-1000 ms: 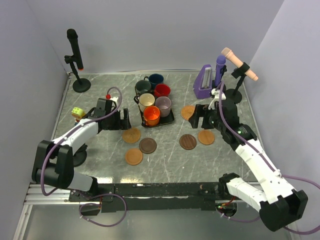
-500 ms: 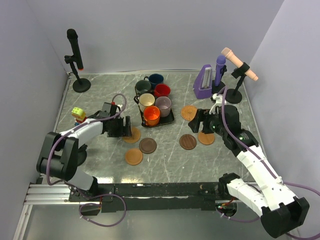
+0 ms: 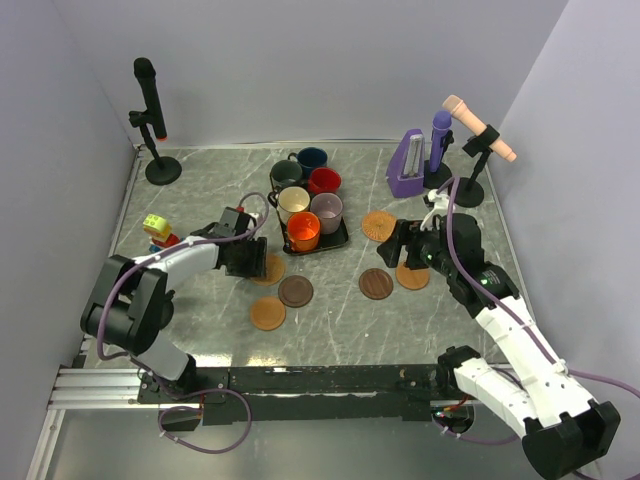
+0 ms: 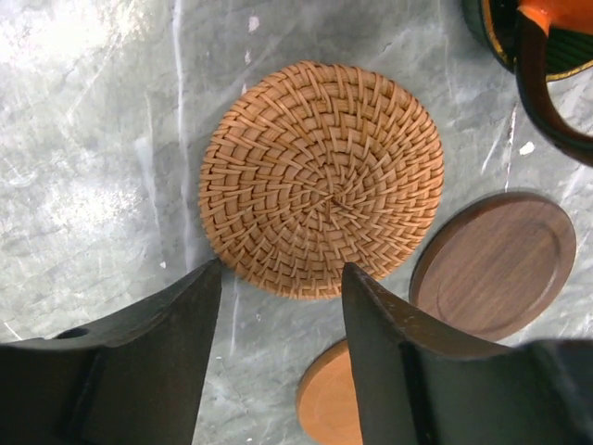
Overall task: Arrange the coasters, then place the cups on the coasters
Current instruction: Move the coaster to the center of the board.
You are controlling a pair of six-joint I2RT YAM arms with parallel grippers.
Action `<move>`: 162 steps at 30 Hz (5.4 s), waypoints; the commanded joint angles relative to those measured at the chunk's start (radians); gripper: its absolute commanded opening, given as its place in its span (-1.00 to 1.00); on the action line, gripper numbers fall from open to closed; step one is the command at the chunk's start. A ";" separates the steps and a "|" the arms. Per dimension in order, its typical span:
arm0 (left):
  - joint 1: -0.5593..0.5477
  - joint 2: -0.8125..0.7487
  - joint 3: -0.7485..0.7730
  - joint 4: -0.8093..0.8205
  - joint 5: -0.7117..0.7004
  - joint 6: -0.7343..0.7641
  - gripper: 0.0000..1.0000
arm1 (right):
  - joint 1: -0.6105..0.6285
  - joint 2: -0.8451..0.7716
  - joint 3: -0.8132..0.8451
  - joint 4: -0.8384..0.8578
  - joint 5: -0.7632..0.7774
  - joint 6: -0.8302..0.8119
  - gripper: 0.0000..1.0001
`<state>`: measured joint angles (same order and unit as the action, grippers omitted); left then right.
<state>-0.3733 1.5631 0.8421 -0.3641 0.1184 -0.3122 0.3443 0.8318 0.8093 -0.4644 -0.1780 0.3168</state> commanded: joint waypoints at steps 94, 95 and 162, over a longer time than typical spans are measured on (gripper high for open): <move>-0.450 -0.397 0.132 0.005 -0.299 -0.171 0.93 | 0.079 0.043 -0.019 -0.003 0.001 -0.074 0.87; -0.441 -0.411 0.167 0.002 -0.321 -0.133 0.93 | 0.099 0.052 -0.018 0.001 0.014 -0.071 0.87; -0.024 -0.434 0.190 0.272 -0.214 0.009 0.93 | 0.475 0.902 0.194 0.079 0.537 0.185 0.08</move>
<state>-0.3962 1.1305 1.0157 -0.1329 -0.1204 -0.2871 0.8505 1.7889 1.0748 -0.2951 0.3065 0.4873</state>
